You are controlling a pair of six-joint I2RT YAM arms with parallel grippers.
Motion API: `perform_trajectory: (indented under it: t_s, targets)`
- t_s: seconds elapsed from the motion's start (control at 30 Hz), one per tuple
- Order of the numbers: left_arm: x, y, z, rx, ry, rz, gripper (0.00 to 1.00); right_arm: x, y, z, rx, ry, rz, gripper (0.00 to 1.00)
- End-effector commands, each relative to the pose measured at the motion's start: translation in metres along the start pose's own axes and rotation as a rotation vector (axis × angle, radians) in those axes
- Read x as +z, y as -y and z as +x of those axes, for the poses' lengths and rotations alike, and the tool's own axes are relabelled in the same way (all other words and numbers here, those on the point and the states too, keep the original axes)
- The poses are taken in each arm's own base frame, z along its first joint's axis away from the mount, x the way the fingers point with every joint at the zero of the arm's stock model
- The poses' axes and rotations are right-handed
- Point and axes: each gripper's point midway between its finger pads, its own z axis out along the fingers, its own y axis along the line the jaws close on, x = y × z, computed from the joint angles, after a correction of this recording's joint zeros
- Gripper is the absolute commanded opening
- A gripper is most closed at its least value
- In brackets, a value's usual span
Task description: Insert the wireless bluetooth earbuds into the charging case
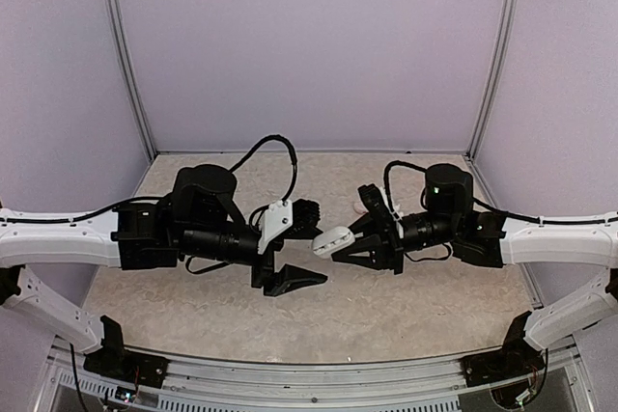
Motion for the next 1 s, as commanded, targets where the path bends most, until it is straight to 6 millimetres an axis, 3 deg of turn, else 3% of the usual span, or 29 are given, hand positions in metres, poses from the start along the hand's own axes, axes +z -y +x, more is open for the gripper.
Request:
perform_trajectory:
  t_s: [0.0,0.37,0.53,0.8,0.97]
  targets:
    - [-0.002,0.006,-0.021,0.115,0.031,-0.067,0.77,-0.007,0.007,-0.013,0.005,0.048,0.038,0.00]
    - [-0.001,0.015,-0.023,0.259,0.009,-0.137,0.73,-0.010,0.012,-0.021,0.116,0.085,0.020,0.00]
    - [0.004,0.007,-0.014,0.263,-0.033,-0.190,0.75,-0.009,0.011,-0.021,0.125,0.085,0.009,0.00]
    - [-0.022,-0.042,-0.017,0.148,0.033,-0.423,0.98,-0.018,0.027,-0.016,0.166,0.072,0.073,0.00]
    - [-0.040,-0.069,-0.023,0.019,0.135,-0.494,0.99,-0.033,0.046,-0.011,0.207,0.073,0.155,0.00]
